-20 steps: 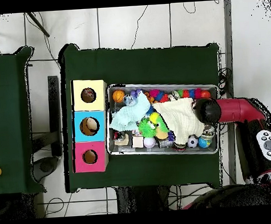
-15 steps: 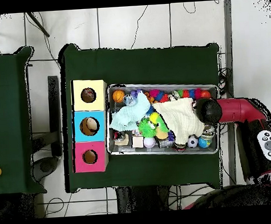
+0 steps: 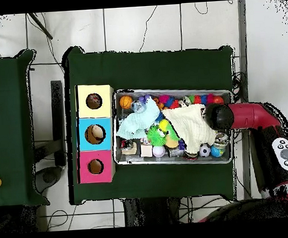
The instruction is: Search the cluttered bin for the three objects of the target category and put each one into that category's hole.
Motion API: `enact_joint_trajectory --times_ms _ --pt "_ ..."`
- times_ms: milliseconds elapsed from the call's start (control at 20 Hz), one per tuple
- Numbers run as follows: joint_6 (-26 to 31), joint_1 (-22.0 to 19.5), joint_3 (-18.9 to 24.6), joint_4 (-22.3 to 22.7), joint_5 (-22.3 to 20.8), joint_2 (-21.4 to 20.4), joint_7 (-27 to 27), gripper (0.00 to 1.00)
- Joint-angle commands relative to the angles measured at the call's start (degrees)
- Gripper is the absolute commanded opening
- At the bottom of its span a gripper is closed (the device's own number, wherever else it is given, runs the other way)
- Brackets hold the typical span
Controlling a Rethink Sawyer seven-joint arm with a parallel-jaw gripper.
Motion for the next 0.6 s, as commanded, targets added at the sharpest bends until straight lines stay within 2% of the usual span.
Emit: enact_joint_trajectory --times_ms 50,200,350,600 --pt "10.04 0.48 8.44 10.08 5.34 -4.09 -17.95 0.0" --pt "14.73 -0.04 10.04 11.09 9.96 -6.73 -15.66 0.0" --pt "17.47 0.76 10.22 10.92 12.38 -8.85 -13.23 0.0" --pt "22.58 4.16 7.82 11.15 15.23 -13.76 -7.53 0.0"
